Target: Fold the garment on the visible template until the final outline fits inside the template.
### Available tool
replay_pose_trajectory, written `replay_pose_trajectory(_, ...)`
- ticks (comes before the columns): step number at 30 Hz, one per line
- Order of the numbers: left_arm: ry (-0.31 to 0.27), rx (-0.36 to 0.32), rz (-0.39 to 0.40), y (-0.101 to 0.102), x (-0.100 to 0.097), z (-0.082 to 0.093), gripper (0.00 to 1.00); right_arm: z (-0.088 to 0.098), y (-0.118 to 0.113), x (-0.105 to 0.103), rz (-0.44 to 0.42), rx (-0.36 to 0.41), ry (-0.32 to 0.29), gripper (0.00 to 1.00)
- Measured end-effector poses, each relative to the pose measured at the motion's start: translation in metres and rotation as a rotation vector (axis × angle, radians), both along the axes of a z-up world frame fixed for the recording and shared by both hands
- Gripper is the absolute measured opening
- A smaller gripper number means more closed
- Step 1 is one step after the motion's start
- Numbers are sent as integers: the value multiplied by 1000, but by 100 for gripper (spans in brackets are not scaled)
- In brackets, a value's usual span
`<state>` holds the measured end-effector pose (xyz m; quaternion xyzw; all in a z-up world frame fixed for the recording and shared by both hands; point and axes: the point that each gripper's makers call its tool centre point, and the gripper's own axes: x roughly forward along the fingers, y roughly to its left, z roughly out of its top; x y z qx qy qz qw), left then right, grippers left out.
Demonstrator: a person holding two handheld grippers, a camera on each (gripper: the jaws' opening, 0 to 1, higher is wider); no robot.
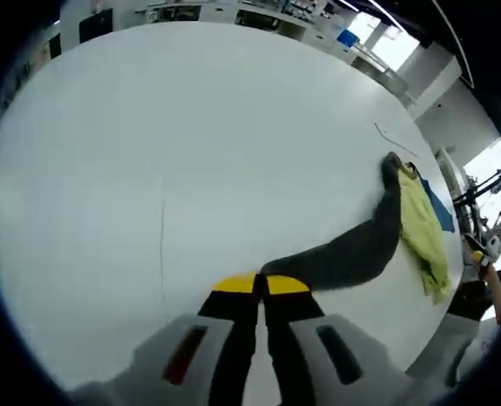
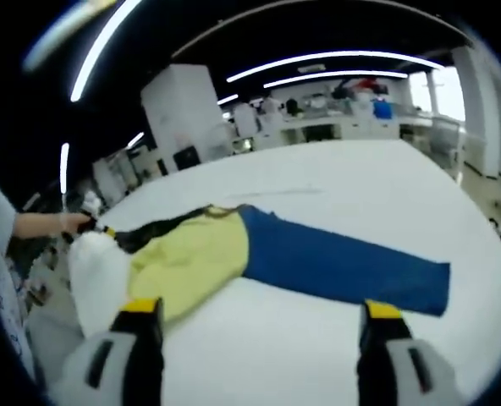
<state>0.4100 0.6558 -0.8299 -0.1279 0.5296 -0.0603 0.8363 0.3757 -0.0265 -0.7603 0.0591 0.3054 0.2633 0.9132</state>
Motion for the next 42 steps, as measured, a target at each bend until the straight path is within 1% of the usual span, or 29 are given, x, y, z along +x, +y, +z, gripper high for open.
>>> replay_pose_trajectory(2,14,8,3,7,6,-4,0,0,0,1,-5,4,0,96)
replay_pose_trajectory(4,25,22,-11,-2,3,-3,0,-2,0,1,-2,-2,5,96)
replay_pose_trajectory(5,32,29,-17,-2,3,-4,0,-3,0,1,0,-9,7,96)
replay_pose_trajectory(6,35,39,-23,-4,-3,-3,0,-4,0,1,0,-12,8,96)
replay_pose_trajectory(7,39,50,-30,-4,-3,-3,0,-4,1,1,0,-14,10,96)
replay_pose_trajectory(9,56,81,-35,3,-1,-4,0,-5,1,1,-4,-7,14,96)
replay_pose_trajectory(10,69,94,-40,11,4,-7,0,-6,1,1,-8,-4,16,96)
replay_pose_trajectory(11,79,101,-36,14,3,-8,0,-6,1,1,-9,-5,18,96)
replay_pose_trajectory(12,94,114,-37,21,5,-11,0,-7,1,0,-8,-8,19,96)
replay_pose_trajectory(14,91,136,-24,31,8,-12,0,-8,1,-1,-8,-11,23,96)
replay_pose_trajectory(17,83,152,-16,37,10,-11,0,-9,0,-2,-10,-16,27,96)
replay_pose_trajectory(18,79,162,-18,43,16,-12,0,-10,0,-2,-12,-16,29,96)
replay_pose_trajectory(19,77,173,-20,45,17,-13,0,-10,0,-2,-14,-14,30,96)
replay_pose_trajectory(21,92,193,-41,46,18,-15,0,-11,-1,-1,-19,-14,34,96)
replay_pose_trajectory(23,105,230,-82,51,22,-21,0,-12,-1,0,-20,-13,36,96)
replay_pose_trajectory(25,101,241,-89,48,20,-20,0,-13,0,-1,-20,-13,38,96)
replay_pose_trajectory(27,93,244,-83,48,22,-18,0,-14,1,-2,-18,-13,39,96)
replay_pose_trajectory(30,96,243,-87,52,23,-20,0,-15,4,-3,-16,-15,43,96)
replay_pose_trajectory(35,83,239,-95,53,23,-20,0,-16,5,-4,-18,-5,47,97)
replay_pose_trajectory(36,80,237,-95,56,25,-20,0,-16,6,-5,-17,-6,46,97)
replay_pose_trajectory(39,54,214,-71,56,25,-15,0,-14,6,-6,-14,-6,42,97)
replay_pose_trajectory(40,34,206,-53,56,27,-13,1,-14,6,-6,-15,-4,41,97)
replay_pose_trajectory(42,3,186,-53,52,24,-8,4,-14,5,-6,-16,-3,39,97)
